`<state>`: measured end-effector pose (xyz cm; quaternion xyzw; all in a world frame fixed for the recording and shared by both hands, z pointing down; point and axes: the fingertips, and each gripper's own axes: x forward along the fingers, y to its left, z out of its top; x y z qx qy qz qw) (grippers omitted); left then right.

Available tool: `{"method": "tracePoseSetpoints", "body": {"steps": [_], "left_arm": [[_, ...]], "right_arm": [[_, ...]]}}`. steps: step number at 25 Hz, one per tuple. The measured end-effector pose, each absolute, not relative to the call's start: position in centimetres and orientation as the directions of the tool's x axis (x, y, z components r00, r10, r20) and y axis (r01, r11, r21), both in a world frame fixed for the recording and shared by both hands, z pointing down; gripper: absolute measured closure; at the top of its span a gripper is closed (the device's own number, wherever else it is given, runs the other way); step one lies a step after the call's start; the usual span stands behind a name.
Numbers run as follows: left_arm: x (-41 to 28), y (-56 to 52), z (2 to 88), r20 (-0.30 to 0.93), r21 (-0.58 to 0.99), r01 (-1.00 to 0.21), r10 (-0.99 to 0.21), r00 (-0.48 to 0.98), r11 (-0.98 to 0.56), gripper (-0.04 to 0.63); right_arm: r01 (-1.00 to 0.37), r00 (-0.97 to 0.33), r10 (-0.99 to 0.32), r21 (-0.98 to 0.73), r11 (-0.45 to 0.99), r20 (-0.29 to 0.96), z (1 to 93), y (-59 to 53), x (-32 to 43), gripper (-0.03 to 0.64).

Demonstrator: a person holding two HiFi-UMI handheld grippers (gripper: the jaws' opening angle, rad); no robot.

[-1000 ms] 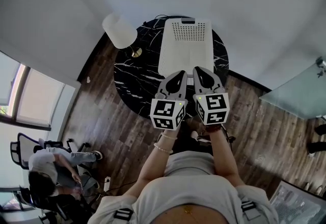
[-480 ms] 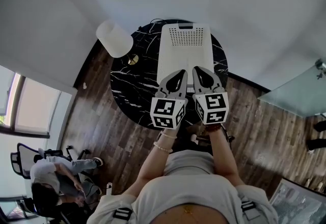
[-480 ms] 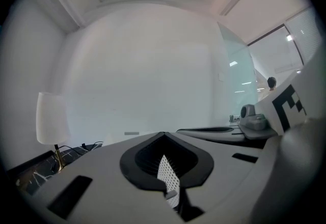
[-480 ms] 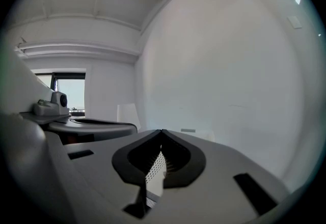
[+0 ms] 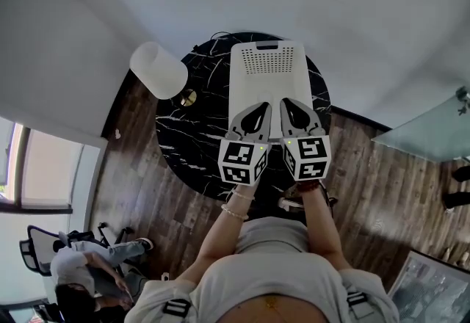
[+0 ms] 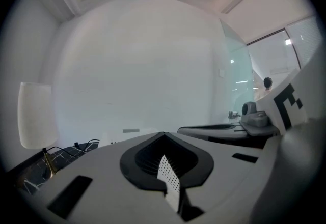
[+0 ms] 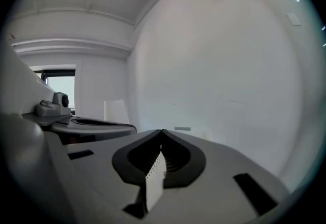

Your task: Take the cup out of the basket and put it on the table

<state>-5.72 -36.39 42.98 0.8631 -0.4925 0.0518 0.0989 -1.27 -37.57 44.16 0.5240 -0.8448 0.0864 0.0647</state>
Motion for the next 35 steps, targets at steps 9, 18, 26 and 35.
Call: {"method": "tracePoseSetpoints", "body": {"steps": [9, 18, 26, 35], "left_arm": [[-7.0, -40.8, 45.6, 0.262, 0.123, -0.825, -0.784, 0.563, -0.551, 0.589], [-7.8, -43.1, 46.9, 0.309, 0.093, -0.801, -0.747, 0.588, -0.592, 0.589], [-7.9, -44.2, 48.8, 0.395, 0.058, -0.811, -0.733, 0.554, -0.582, 0.589], [-7.7, -45.9, 50.9, 0.504, 0.025, -0.868, -0.743, 0.440, -0.496, 0.589]], "right_arm": [[-0.932, -0.363, -0.903, -0.085, 0.353, 0.231, 45.7, -41.1, -1.3, 0.609], [-0.948, -0.318, -0.909, -0.089, 0.305, 0.269, 47.5, -42.5, -1.8, 0.608], [-0.946, -0.323, -0.899, -0.103, 0.306, 0.295, 48.5, -43.1, -0.7, 0.609], [-0.918, -0.396, -0.866, -0.106, 0.382, 0.307, 48.2, -44.8, 1.0, 0.609]]}}
